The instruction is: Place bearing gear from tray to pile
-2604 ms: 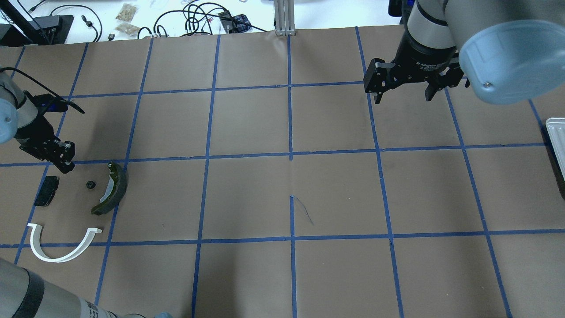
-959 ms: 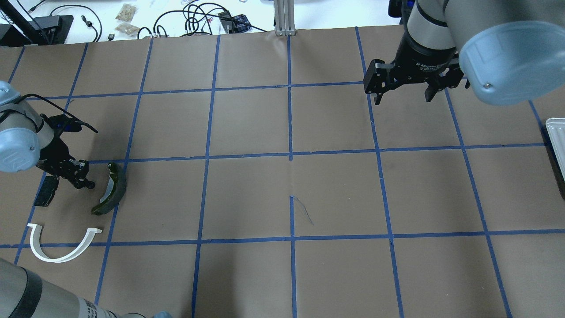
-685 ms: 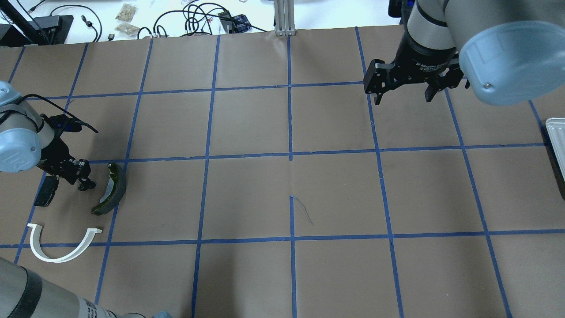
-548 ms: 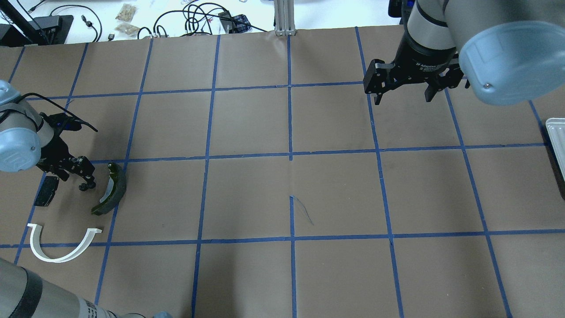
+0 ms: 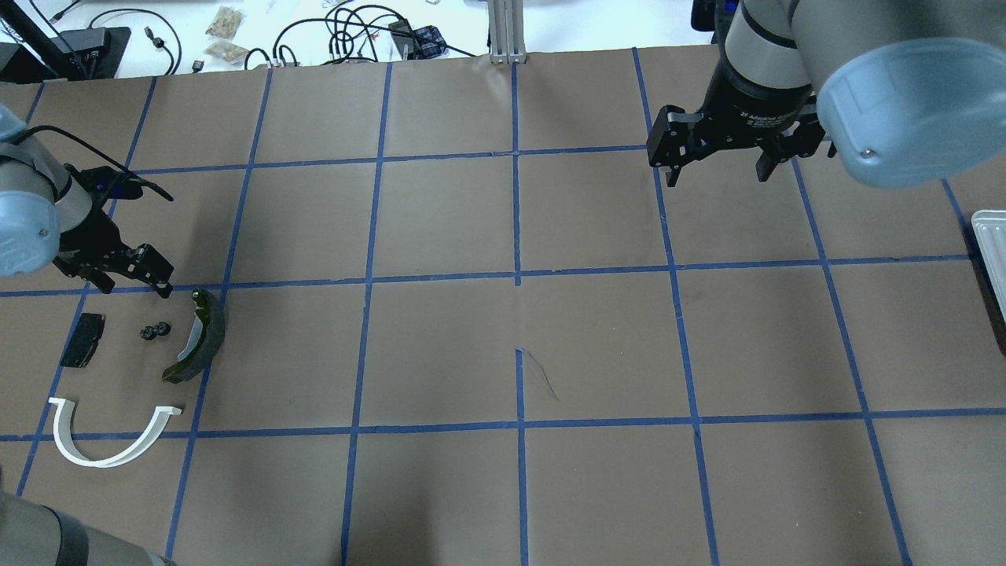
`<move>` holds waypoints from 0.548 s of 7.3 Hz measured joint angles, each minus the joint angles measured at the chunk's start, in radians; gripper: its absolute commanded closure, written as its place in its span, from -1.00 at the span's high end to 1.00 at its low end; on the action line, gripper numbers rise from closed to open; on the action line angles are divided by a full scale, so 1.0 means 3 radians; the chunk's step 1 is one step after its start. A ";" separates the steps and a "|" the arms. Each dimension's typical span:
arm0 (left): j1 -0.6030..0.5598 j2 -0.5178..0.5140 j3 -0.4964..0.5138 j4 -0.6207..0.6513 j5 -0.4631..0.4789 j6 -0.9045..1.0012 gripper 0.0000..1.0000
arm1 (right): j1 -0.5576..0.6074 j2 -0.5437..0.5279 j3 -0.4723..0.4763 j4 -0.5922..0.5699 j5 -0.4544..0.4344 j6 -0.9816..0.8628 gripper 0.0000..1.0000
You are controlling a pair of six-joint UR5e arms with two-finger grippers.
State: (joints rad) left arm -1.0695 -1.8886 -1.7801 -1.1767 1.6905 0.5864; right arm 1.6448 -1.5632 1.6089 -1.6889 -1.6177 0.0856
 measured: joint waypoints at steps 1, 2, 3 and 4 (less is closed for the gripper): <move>-0.0177 0.0099 0.0213 -0.0355 -0.0025 -0.0230 1.00 | -0.0001 0.0000 -0.0001 0.0000 -0.0001 -0.0002 1.00; -0.0359 0.0216 0.0401 -0.0634 -0.0108 -0.0448 1.00 | 0.0000 0.0000 -0.0001 0.0001 -0.0002 -0.0003 1.00; -0.0556 0.0336 0.0543 -0.0808 -0.0227 -0.0644 1.00 | 0.0000 0.0000 -0.0001 0.0002 -0.0004 -0.0007 1.00; -0.0782 0.0437 0.0630 -0.0915 -0.0289 -0.0853 1.00 | 0.0001 0.0000 -0.0001 0.0000 -0.0007 -0.0015 1.00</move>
State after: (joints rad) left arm -1.3040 -1.7573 -1.5911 -1.4512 1.6037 0.3306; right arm 1.6452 -1.5632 1.6085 -1.6888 -1.6199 0.0811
